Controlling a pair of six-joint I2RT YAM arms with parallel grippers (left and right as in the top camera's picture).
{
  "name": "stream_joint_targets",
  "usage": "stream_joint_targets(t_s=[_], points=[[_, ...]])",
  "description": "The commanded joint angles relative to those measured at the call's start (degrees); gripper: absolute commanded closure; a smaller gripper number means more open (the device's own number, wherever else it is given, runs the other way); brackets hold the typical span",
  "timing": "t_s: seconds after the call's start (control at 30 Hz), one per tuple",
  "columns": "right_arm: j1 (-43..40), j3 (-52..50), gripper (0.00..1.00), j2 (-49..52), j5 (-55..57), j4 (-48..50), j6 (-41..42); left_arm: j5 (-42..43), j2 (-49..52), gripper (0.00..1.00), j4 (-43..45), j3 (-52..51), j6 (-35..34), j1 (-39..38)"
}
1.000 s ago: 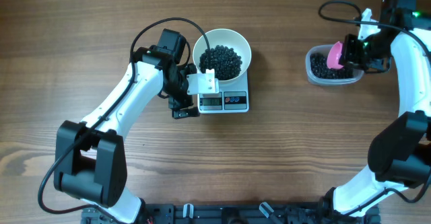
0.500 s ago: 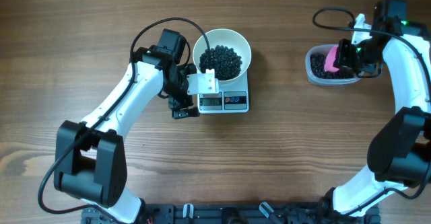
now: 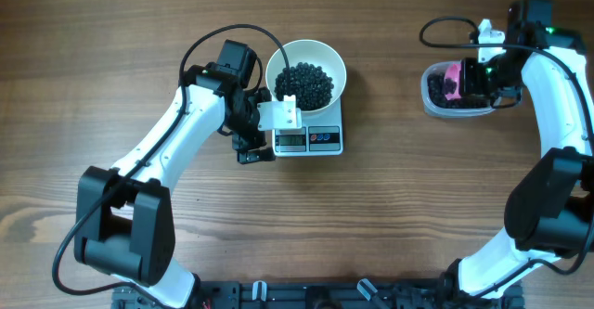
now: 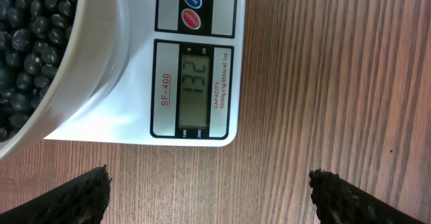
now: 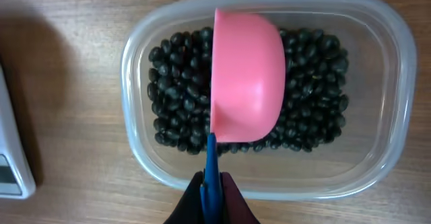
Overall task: Scoop item into bowl and weigh 150g on scale
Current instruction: 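Scoop a small amount of beans with the right gripper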
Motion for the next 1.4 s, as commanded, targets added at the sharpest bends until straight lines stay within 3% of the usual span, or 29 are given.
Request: stream_joint_targets(t_s=[0.0,0.07,0.17,0.33,0.73,0.9,1.13,1.37], points=[[0.4,0.0,0.96,0.9,-2.8,1.2,4.6,1.2,0.3,0.0,0.0,0.0,0.0,-0.1],[0.4,0.0,0.96,0.9,-2.0,-1.9,4.7,1.2,0.3,0.0,0.0,0.0,0.0,-0.1],[0.4,0.0,0.96,0.9,10.1,-0.8,0.0,1.2,0.3,0.0,0.0,0.0,0.0,-0.1],[0.4,0.0,0.96,0.9,9.9,0.0,-1.2,1.2,0.3,0.0,0.0,0.0,0.0,-0.1],[0.5,0.0,0.96,3.5,-8.7,-0.3,0.7,1.2,0.3,0.0,0.0,0.0,0.0,-0.1],[0.1,0.0,0.96,3.5,-11.0,-2.3,4.9,1.2,0.3,0.0,0.0,0.0,0.0,-0.1],[-6.2,0.0,0.96,3.5,-13.3,-3.1,4.7,1.2,0.3,0.0,0.0,0.0,0.0,0.0],[-10.5,0.0,0.96,3.5,-27.3,-3.3,-5.1,1.2,0.3,0.0,0.0,0.0,0.0,0.0]])
